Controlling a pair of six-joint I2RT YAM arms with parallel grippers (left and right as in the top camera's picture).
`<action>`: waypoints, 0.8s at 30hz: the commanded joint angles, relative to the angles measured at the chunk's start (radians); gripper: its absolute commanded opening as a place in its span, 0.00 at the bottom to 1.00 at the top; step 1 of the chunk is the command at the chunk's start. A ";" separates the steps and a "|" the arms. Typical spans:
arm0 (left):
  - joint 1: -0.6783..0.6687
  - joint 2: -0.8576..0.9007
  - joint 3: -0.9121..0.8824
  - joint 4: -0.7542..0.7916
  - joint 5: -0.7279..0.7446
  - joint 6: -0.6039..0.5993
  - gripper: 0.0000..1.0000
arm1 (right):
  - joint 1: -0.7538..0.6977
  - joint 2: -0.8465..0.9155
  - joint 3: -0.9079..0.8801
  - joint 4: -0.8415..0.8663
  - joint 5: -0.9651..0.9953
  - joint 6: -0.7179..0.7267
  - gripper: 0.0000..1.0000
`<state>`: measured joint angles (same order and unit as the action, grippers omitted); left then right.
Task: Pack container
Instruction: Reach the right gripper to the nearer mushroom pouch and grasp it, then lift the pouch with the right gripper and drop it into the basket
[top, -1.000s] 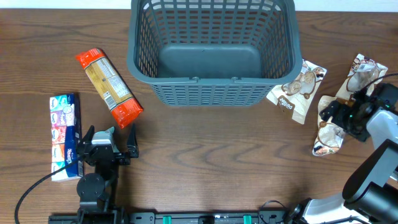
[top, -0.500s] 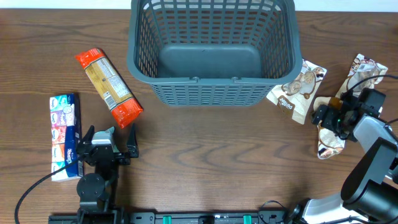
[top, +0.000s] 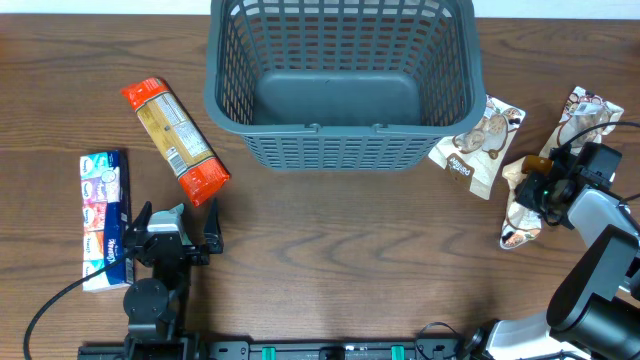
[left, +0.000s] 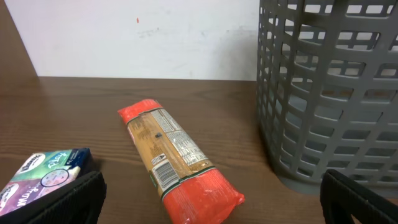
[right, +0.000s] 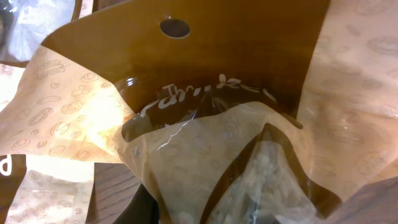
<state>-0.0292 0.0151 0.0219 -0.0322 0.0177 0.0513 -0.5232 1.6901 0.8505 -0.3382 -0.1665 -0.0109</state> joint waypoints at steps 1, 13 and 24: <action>-0.004 -0.005 -0.018 -0.038 -0.030 -0.009 0.99 | 0.014 0.013 0.006 -0.040 -0.051 0.025 0.01; -0.004 -0.005 -0.018 -0.038 -0.030 -0.008 0.99 | 0.022 -0.229 0.450 -0.298 -0.097 0.024 0.01; -0.004 -0.005 -0.018 -0.038 -0.030 -0.009 0.99 | 0.325 -0.224 1.012 -0.539 -0.237 -0.313 0.01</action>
<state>-0.0292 0.0151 0.0223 -0.0322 0.0177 0.0513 -0.2958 1.4429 1.7653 -0.8604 -0.3347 -0.1555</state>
